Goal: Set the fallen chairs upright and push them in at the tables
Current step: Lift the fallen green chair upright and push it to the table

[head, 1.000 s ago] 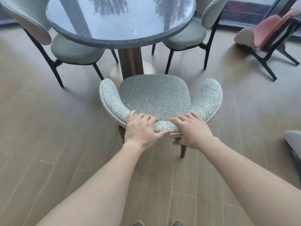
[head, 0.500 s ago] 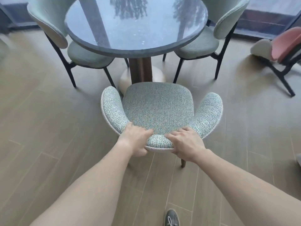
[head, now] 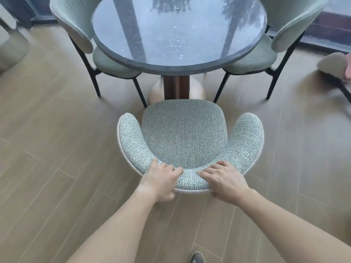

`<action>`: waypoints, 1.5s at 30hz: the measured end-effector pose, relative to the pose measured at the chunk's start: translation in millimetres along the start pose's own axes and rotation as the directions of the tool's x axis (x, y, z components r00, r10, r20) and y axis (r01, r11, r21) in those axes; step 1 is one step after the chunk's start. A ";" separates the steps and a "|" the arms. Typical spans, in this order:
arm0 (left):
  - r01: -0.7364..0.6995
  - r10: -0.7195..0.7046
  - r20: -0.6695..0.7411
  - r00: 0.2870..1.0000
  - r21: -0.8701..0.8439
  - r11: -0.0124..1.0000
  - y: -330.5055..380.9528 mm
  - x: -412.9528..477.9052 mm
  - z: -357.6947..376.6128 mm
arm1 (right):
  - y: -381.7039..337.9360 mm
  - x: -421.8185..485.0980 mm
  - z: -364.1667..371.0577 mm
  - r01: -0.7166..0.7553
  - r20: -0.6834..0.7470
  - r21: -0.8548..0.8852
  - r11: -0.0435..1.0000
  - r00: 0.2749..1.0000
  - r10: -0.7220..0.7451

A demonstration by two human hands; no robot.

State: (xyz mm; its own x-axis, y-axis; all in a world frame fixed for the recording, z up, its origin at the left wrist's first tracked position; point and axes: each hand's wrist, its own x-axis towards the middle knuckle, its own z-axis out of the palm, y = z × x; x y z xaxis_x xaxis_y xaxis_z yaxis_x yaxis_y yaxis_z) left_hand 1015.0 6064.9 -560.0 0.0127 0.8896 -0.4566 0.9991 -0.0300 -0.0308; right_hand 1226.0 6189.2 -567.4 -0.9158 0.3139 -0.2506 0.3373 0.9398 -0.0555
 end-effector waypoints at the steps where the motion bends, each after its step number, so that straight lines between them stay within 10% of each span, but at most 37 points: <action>1: 0.007 -0.007 -0.012 1.000 0.001 1.000 -6.2 10.8 -4.3 | 10.9 10.9 -2.4 -0.002 0.006 0.004 1.000 1.000 0.002; 22: 0.008 0.010 -0.288 0.957 0.063 0.998 -103.2 123.2 -51.4 | 88.3 135.0 -50.9 -0.088 -0.106 -0.064 0.994 0.991 0.081; 45: 0.001 -0.011 -0.110 0.994 -0.089 0.996 -31.5 22.8 -17.6 | -15.2 33.4 -24.5 -0.259 0.026 -0.005 0.966 0.965 0.260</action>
State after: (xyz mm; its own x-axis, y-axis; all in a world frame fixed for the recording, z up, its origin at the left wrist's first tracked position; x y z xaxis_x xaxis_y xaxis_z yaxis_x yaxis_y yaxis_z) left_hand 984.5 6094.2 -553.8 0.0060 0.9346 -0.3556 0.9988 0.0120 0.0482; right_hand 1184.9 6188.8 -551.2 -0.7910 0.5435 -0.2811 0.5622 0.8268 0.0165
